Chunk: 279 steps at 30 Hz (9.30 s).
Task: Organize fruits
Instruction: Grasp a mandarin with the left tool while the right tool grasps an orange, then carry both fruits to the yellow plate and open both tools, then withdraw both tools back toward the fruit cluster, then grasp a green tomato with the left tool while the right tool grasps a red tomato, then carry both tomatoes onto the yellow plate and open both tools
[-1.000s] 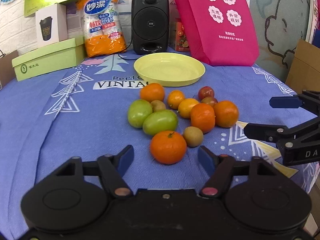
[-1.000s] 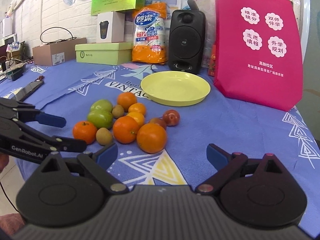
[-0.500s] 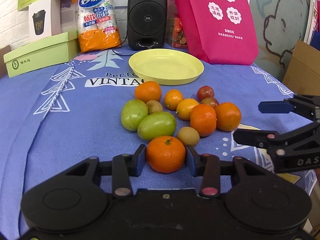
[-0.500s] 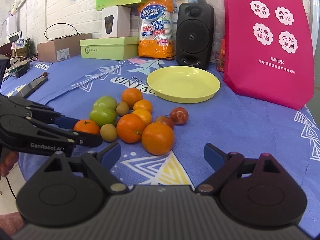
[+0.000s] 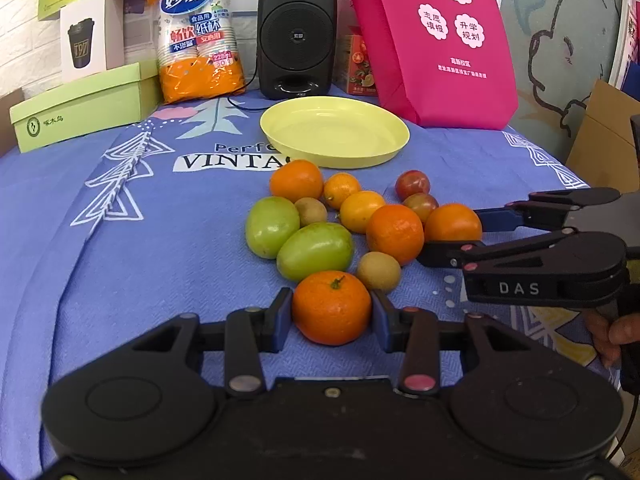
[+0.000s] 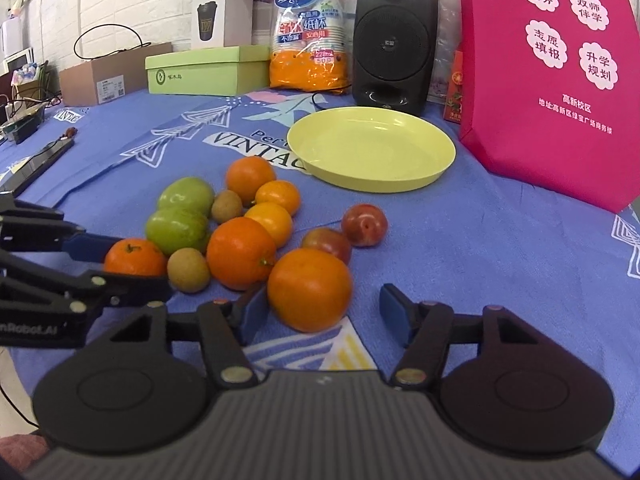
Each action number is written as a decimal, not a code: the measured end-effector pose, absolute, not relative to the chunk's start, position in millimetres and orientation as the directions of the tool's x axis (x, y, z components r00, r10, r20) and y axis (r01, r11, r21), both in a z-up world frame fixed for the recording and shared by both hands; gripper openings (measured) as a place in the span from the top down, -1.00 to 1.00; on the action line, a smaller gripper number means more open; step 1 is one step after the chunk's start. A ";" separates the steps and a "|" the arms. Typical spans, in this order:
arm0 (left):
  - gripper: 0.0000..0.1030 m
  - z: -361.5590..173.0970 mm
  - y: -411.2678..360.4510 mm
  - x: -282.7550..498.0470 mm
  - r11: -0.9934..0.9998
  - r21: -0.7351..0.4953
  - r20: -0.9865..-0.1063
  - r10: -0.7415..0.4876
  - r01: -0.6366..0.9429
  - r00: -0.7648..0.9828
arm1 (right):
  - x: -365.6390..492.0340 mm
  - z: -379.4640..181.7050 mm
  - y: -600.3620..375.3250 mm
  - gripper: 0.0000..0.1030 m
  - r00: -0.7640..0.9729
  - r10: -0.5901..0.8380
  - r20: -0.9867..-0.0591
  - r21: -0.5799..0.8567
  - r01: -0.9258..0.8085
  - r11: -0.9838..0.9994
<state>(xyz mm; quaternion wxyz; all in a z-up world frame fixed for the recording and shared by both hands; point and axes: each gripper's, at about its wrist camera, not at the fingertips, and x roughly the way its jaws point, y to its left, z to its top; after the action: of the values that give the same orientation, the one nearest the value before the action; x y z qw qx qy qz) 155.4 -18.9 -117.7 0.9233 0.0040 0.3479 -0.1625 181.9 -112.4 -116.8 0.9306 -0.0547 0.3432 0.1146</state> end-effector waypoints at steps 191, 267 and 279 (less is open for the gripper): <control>0.23 -116.0 -4.8 181.7 0.960 -0.164 -0.628 -0.278 0.225 0.727 | 203.5 -116.7 -124.1 0.44 0.744 0.219 -0.631 0.047 -0.245 0.968; 0.28 -85.1 -77.1 376.2 0.903 -0.065 -0.695 -0.346 0.425 0.630 | 355.3 -70.4 -170.0 0.44 0.797 0.194 -0.572 0.008 -0.231 0.973; 0.11 -100.5 -76.8 395.2 0.917 -0.074 -0.717 -0.323 0.392 0.618 | 393.1 -92.4 -163.5 0.34 0.752 0.199 -0.629 0.047 -0.218 0.975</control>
<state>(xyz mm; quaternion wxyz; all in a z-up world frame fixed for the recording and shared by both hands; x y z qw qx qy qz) 395.2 -76.8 -100.5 0.8984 0.0448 0.3890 -0.1989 393.1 -163.5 -92.4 0.9358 -0.0146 0.3342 0.1114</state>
